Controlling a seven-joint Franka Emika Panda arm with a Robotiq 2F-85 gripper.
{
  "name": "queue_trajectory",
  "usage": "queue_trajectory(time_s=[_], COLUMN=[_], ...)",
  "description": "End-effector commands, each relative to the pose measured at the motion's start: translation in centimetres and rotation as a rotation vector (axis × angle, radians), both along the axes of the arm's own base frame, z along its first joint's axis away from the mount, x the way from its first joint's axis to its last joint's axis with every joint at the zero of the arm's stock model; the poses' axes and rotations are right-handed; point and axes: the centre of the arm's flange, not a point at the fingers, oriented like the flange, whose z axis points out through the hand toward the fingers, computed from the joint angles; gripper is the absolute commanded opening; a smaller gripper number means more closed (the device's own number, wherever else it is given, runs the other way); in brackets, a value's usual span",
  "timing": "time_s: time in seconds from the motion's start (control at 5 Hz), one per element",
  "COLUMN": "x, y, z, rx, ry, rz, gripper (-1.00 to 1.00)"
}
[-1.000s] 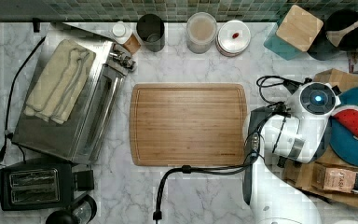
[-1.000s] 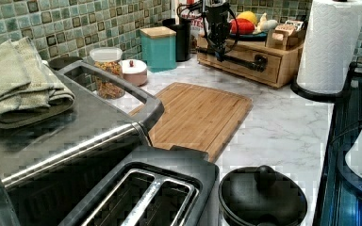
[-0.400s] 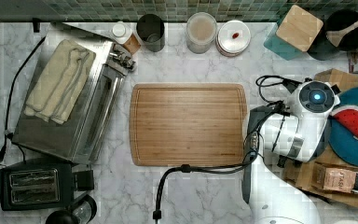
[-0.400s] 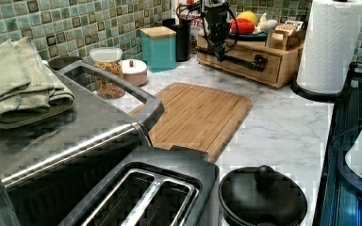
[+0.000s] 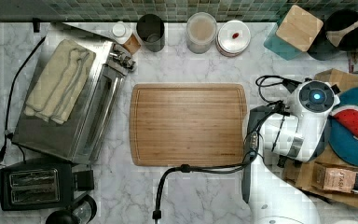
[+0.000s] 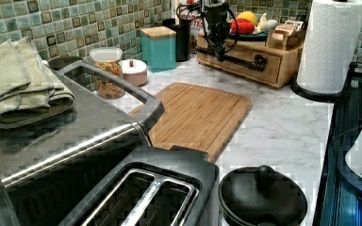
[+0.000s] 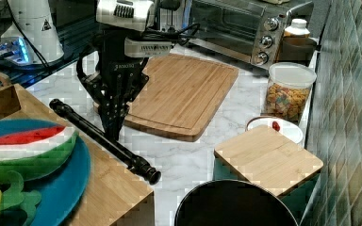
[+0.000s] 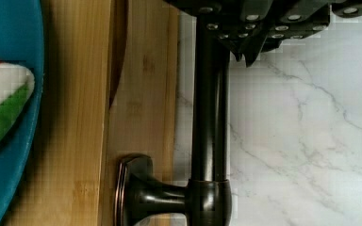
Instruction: Close the drawer.
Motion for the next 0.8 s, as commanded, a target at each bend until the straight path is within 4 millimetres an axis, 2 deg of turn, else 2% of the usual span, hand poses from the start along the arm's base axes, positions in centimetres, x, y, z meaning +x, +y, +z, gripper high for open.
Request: queue_trajectory(time_s=[0.2,0.8], x=[-8.86,-8.86], y=[-14.49,-14.49], z=[4.14,4.12], rx=[-0.098,-0.098], ry=[0.028,0.028], rz=[-0.261,-0.260], gripper=[-1.00,-1.00])
